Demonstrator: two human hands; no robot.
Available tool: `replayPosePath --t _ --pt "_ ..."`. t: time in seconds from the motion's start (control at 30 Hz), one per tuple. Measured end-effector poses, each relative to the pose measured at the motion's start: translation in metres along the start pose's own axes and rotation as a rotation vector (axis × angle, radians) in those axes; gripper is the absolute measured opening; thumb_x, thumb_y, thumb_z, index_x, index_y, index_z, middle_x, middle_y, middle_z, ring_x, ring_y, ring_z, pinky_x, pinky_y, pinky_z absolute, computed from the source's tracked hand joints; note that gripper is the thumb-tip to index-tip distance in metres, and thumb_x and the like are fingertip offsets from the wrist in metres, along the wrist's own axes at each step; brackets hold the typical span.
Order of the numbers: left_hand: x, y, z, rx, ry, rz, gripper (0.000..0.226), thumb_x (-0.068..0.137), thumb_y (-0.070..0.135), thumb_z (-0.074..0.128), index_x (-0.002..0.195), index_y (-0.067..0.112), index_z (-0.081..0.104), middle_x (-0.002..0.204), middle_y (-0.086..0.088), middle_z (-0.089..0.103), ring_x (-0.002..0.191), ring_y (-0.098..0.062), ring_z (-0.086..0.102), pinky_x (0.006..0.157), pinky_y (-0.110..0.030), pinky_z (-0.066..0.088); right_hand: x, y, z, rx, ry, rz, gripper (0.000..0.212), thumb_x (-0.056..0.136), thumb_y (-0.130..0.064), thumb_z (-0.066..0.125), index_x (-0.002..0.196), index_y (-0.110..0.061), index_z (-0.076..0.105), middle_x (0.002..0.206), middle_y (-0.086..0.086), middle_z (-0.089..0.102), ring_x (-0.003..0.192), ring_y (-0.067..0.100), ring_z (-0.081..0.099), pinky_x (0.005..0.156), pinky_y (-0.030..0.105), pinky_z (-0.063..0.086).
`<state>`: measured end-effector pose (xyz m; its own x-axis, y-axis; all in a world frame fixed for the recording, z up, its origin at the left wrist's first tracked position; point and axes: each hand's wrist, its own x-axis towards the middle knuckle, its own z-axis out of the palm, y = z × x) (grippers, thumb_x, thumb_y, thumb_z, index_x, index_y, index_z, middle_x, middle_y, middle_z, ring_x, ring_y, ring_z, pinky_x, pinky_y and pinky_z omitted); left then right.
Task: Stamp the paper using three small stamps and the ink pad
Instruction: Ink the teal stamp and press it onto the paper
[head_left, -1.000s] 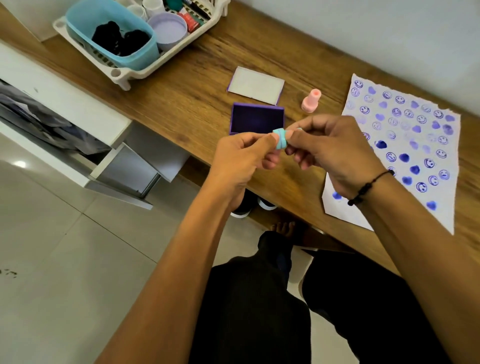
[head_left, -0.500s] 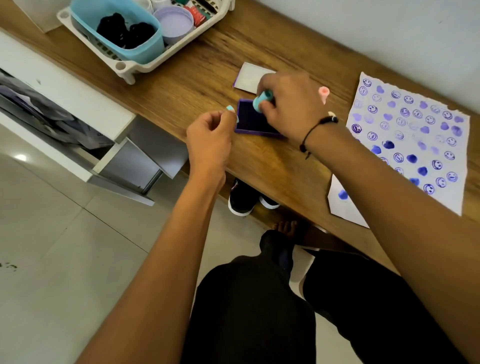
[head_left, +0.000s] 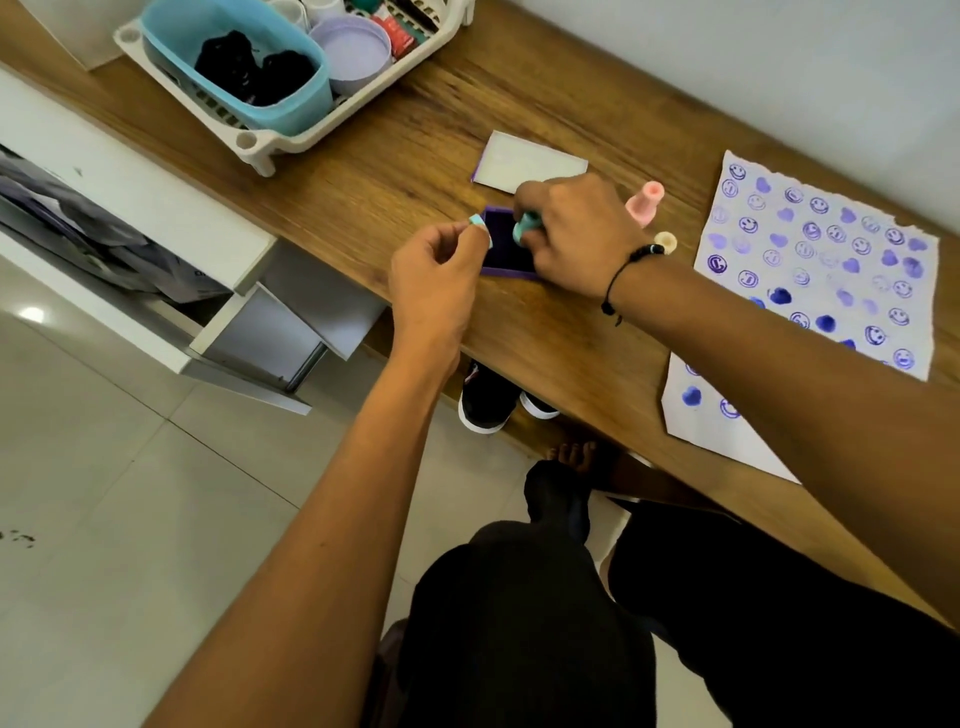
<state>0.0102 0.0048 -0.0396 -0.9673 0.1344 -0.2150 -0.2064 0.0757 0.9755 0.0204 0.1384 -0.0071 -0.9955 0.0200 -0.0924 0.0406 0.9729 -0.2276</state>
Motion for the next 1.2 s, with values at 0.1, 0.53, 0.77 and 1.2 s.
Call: replayPosePath --t 0.1,0.53,0.77,1.2 --pt "-0.002 0.001 0.004 -0.005 0.016 -0.022 0.016 0.077 0.021 0.058 0.062 0.027 0.06 0.06 0.013 0.057 0.055 0.005 0.049 0.056 -0.011 0.043 0.006 0.002 -0.004 -0.043 -0.048 -0.04 0.019 0.082 -0.011 0.052 0.098 -0.003 0.057 0.097 0.024 0.064 0.09 0.037 0.057 0.064 0.035 0.04" --pt "-0.003 -0.01 -0.001 -0.032 -0.025 0.001 0.008 0.082 0.02 0.058 0.083 0.016 0.065 0.077 0.007 0.063 0.072 0.0 0.06 0.065 -0.014 0.05 0.013 0.005 -0.015 -0.068 -0.121 -0.075 0.024 0.081 -0.008 0.049 0.102 -0.005 0.062 0.1 0.023 0.066 0.089 0.037 0.055 0.065 0.035 0.04" --pt "-0.004 -0.011 -0.001 -0.099 -0.019 0.013 0.007 0.082 0.017 0.057 0.08 0.018 0.064 0.075 0.007 0.063 0.069 0.009 0.064 0.061 -0.01 0.049 0.009 0.005 -0.02 -0.068 -0.019 -0.06 0.024 0.082 -0.007 0.051 0.102 -0.006 0.063 0.102 0.023 0.066 0.094 0.038 0.057 0.07 0.035 0.045" --pt "-0.004 -0.013 -0.002 -0.02 -0.078 0.036 0.012 0.083 0.02 0.057 0.09 0.014 0.065 0.083 0.006 0.064 0.078 -0.002 0.06 0.07 -0.013 0.05 0.006 -0.001 -0.002 -0.233 -0.133 -0.132 0.026 0.083 -0.017 0.055 0.103 0.0 0.054 0.103 0.025 0.062 0.09 0.04 0.057 0.062 0.034 0.034"
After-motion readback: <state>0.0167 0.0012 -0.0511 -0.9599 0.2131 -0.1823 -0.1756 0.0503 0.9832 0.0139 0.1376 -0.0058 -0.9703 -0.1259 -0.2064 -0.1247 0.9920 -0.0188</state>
